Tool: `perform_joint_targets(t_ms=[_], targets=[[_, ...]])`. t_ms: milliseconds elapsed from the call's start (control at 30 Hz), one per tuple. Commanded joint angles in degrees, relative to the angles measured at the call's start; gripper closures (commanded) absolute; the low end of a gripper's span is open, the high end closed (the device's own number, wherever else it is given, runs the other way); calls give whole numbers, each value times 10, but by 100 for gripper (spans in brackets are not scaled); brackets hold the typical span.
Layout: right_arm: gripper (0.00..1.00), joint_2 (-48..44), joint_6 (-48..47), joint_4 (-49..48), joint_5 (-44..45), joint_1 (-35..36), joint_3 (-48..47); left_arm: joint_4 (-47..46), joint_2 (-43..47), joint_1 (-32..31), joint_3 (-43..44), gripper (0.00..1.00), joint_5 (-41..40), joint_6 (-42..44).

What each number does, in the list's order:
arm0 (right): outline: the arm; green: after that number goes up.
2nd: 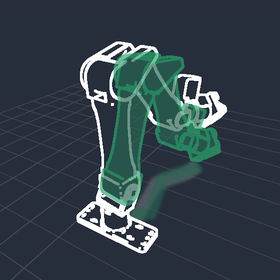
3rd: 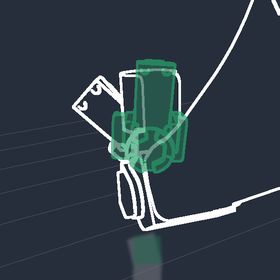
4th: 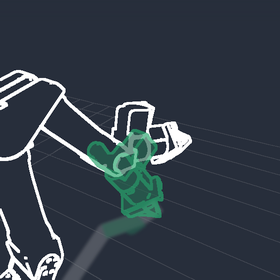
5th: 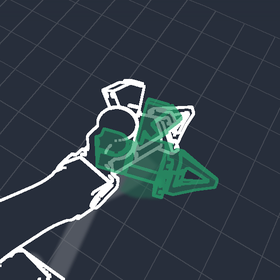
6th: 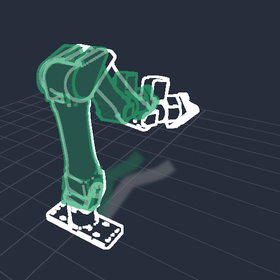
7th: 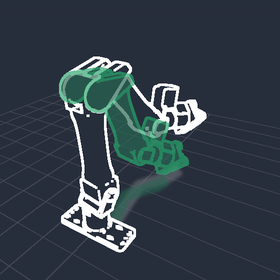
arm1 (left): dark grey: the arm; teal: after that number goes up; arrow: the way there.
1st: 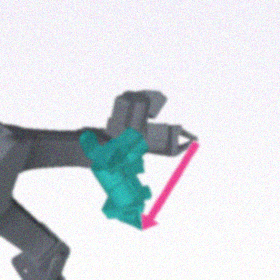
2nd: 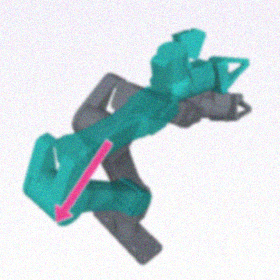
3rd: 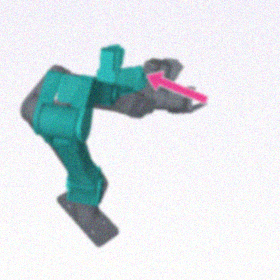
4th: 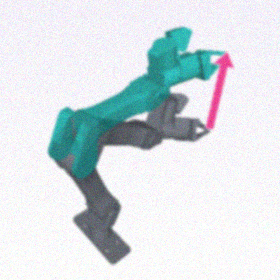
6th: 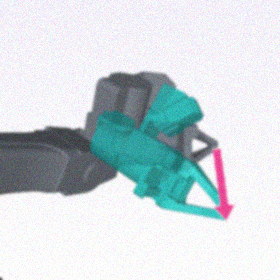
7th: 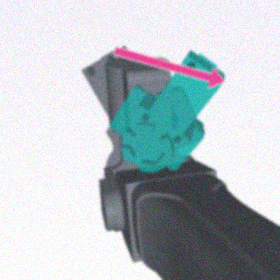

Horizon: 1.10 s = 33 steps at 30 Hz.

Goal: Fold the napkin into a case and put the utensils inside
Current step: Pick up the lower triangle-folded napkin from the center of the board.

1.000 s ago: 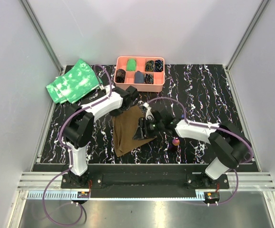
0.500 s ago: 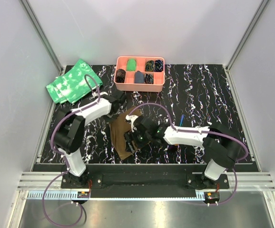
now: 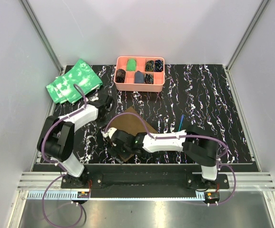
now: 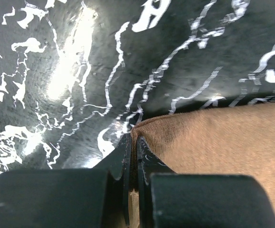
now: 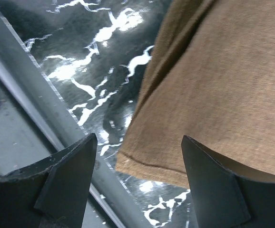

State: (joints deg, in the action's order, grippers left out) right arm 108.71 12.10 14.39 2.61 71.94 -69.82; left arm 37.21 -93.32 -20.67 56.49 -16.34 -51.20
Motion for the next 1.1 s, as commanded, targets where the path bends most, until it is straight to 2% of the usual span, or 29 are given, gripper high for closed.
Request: perform_joint_targets(t_ms=[0, 300, 467, 600, 700, 800, 900, 1000, 1067], targets=[[19, 19, -29, 42, 36, 0, -39, -47, 20, 15, -14, 100, 46, 29], [21, 36, -28, 67, 46, 4, -18, -71, 20, 39, -23, 100, 73, 57], [30, 71, -19, 124, 113, 14, -43, -93, 20, 50, -30, 100, 93, 73], [47, 105, 8, 157, 147, 33, -78, -115, 23, 62, -36, 100, 125, 80], [53, 128, 35, 176, 152, 43, -108, -124, 23, 80, -35, 100, 148, 87], [65, 142, 62, 188, 154, 50, -139, -131, 23, 99, -32, 100, 160, 96], [75, 153, 86, 199, 137, 53, -176, -130, 25, 113, -24, 100, 184, 107], [90, 145, 107, 188, 96, 54, -210, -128, 35, 120, -9, 100, 196, 116], [99, 135, 123, 158, 41, 50, -223, -124, 41, 120, 5, 100, 204, 124]])
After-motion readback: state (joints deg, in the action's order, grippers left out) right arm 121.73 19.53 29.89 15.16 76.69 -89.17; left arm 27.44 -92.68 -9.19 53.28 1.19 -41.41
